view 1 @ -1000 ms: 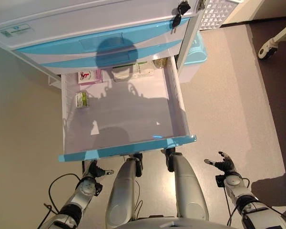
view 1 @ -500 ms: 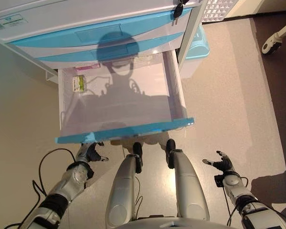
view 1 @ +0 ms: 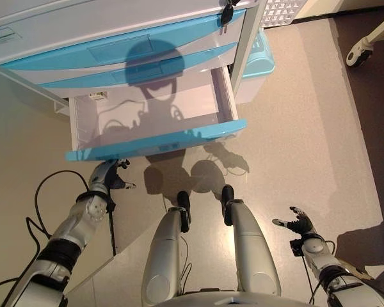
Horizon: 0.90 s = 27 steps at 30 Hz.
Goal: Open the drawer and pick up the medicine
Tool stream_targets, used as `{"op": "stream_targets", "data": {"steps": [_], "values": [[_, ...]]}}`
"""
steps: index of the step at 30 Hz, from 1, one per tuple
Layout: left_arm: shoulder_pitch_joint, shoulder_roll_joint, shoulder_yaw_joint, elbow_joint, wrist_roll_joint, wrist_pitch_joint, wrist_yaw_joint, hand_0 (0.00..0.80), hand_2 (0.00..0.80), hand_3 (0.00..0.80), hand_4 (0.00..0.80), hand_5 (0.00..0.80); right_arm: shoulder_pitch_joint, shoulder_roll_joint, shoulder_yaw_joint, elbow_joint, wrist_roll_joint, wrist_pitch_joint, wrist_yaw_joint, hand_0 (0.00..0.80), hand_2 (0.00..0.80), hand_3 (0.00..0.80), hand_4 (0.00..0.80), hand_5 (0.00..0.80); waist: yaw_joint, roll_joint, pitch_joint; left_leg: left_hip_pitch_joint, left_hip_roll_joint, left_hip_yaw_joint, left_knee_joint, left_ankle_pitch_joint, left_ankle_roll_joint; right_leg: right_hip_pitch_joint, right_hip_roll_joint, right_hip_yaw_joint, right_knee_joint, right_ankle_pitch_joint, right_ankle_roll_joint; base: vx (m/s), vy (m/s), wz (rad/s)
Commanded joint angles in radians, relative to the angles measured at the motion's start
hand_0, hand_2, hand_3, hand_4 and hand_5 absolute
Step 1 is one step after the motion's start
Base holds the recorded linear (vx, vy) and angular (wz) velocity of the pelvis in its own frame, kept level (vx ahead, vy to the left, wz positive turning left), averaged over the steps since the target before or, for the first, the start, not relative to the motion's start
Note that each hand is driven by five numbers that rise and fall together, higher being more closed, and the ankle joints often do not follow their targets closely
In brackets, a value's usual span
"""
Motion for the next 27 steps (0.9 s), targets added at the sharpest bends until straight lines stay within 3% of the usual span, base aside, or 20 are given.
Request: {"op": "stream_targets", "data": {"steps": [1, 6, 7, 9, 10, 16, 27], "values": [[-0.107, 0.091, 0.033, 0.007, 0.027, 0.012, 0.045, 0.000, 0.000, 0.000, 0.000, 0.000, 0.069, -0.037, 0.038, -0.017, -0.009, -0.001, 0.003, 0.000, 0.000, 0.000, 0.000, 0.000, -0.017, -0.018, -0.065, 0.006, -0.051, 0.029, -0.021, -0.031, 0.076, 0.024, 0.010, 0.008, -0.080, 0.060, 0.023, 0.000, 0.000, 0.00], [-0.205, 0.104, -0.003, 0.053, 0.034, 0.030, 0.063, 0.000, 0.000, 0.000, 0.000, 0.000, 0.071, -0.027, 0.054, -0.013, -0.010, -0.001, 0.006, 0.000, 0.000, 0.000, 0.000, 0.000, -0.026, -0.030, -0.065, -0.009, -0.047, 0.034, -0.015, -0.031, 0.078, 0.013, 0.015, 0.012, -0.087, 0.067, 0.025, 0.020, 0.002, -0.01], [-0.243, 0.116, -0.017, 0.072, 0.036, 0.035, 0.070, 0.000, 0.000, 0.000, 0.000, 0.000, 0.072, -0.026, 0.059, -0.010, -0.007, 0.001, 0.006, 0.000, 0.000, 0.000, 0.000, 0.000, -0.028, -0.033, -0.065, 0.001, -0.043, 0.026, -0.011, -0.063, 0.074, 0.020, 0.021, 0.019, -0.078, 0.040, 0.033, 0.000, 0.000, 0.00], [-0.273, 0.121, -0.031, 0.092, 0.037, 0.039, 0.074, 0.000, 0.000, 0.000, 0.000, 0.000, 0.069, -0.023, 0.065, -0.008, -0.006, 0.002, 0.006, 0.000, 0.000, 0.000, 0.000, 0.000, -0.032, -0.039, -0.062, -0.011, -0.041, 0.039, -0.017, -0.034, 0.081, 0.011, 0.017, 0.016, -0.093, 0.071, 0.028, 0.004, 0.005, -0.03], [-0.305, 0.126, -0.048, 0.106, 0.038, 0.045, 0.075, 0.000, 0.000, 0.000, 0.000, 0.000, 0.069, -0.024, 0.072, -0.005, -0.005, 0.002, 0.007, 0.000, 0.000, 0.000, 0.000, 0.000, -0.034, -0.039, -0.065, -0.002, -0.041, 0.031, -0.011, -0.064, 0.075, 0.017, 0.021, 0.023, -0.084, 0.047, 0.036, 0.105, 0.022, -0.10], [-0.510, 0.128, -0.147, 0.294, 0.016, 0.059, 0.108, 0.000, 0.000, 0.000, 0.000, 0.000, 0.060, -0.012, 0.117, -0.010, 0.007, -0.006, 0.012, 0.000, 0.000, 0.000, 0.000, 0.000, -0.053, -0.056, -0.070, -0.019, -0.031, 0.048, 0.000, -0.070, 0.080, -0.001, 0.031, 0.042, -0.088, 0.059, 0.043, 0.024, 0.029, -0.07], [-0.602, 0.128, -0.173, 0.388, -0.031, 0.065, 0.144, 0.000, 0.000, 0.000, 0.000, 0.000, 0.064, 0.010, 0.140, 0.008, 0.019, -0.012, 0.004, 0.000, 0.000, 0.000, 0.000, 0.000, -0.062, -0.064, -0.087, -0.018, -0.020, 0.069, 0.010, -0.086, 0.086, -0.008, 0.044, 0.069, -0.094, 0.061, 0.046, 0.020, 0.016, -0.12]]}}
